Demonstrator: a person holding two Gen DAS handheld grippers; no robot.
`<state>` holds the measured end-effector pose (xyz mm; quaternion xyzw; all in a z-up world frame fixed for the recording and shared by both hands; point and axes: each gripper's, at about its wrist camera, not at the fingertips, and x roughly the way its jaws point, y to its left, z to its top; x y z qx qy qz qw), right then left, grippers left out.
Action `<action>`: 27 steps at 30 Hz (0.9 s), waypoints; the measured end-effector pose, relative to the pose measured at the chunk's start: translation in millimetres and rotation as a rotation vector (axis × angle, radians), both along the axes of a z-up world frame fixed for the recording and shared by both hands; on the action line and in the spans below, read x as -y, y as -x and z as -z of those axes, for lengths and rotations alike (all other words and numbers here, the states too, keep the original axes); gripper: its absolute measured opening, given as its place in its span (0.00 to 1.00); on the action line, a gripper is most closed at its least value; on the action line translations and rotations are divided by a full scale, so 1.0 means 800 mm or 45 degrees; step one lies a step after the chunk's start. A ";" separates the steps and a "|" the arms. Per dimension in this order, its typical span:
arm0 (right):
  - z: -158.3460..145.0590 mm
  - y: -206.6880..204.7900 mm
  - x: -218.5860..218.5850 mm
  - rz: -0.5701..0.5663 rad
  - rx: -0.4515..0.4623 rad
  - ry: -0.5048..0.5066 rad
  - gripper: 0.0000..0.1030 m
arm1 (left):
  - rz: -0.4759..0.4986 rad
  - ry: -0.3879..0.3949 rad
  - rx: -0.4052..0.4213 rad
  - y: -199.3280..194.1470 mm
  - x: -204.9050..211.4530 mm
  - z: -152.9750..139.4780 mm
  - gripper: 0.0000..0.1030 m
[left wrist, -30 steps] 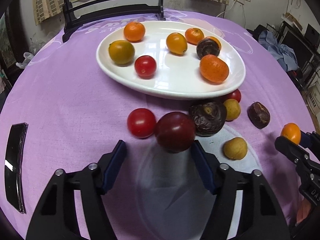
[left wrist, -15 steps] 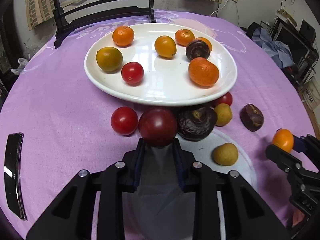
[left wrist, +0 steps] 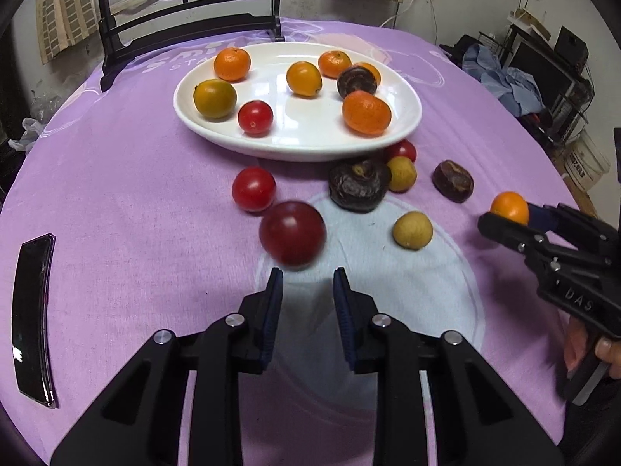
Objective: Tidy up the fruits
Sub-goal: 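Carry the plum and orange over the white plate and open both tools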
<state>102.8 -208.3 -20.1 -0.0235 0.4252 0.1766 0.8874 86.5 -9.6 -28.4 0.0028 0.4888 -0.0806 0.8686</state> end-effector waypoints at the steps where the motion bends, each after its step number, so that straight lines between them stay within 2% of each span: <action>1: 0.000 0.000 0.000 -0.001 -0.001 0.002 0.43 | -0.002 -0.005 -0.002 -0.001 0.000 0.002 0.28; 3: 0.001 0.000 -0.001 -0.005 -0.002 0.004 0.43 | -0.014 0.000 -0.005 -0.005 -0.002 0.003 0.37; 5: 0.001 0.001 -0.002 -0.008 -0.003 0.006 0.43 | -0.035 0.023 0.008 -0.012 -0.005 0.001 0.52; 7: 0.001 0.001 -0.003 -0.014 -0.004 0.007 0.43 | -0.050 0.014 0.023 -0.020 -0.004 0.001 0.54; 11: 0.001 0.000 -0.003 -0.013 -0.005 0.007 0.43 | -0.047 -0.003 0.035 -0.035 0.006 0.004 0.51; 13: 0.001 0.000 -0.003 -0.013 -0.007 0.007 0.43 | -0.057 -0.040 0.031 -0.039 0.010 0.007 0.37; 18: 0.002 0.000 -0.003 -0.013 -0.006 0.004 0.43 | -0.021 -0.058 0.040 -0.029 0.012 0.002 0.37; 22: 0.002 0.001 -0.005 -0.025 -0.004 0.005 0.43 | -0.005 -0.095 0.090 -0.015 0.012 -0.008 0.37; 27: -0.004 0.000 -0.006 -0.037 0.006 -0.046 0.43 | -0.028 -0.052 0.095 -0.014 0.002 -0.019 0.37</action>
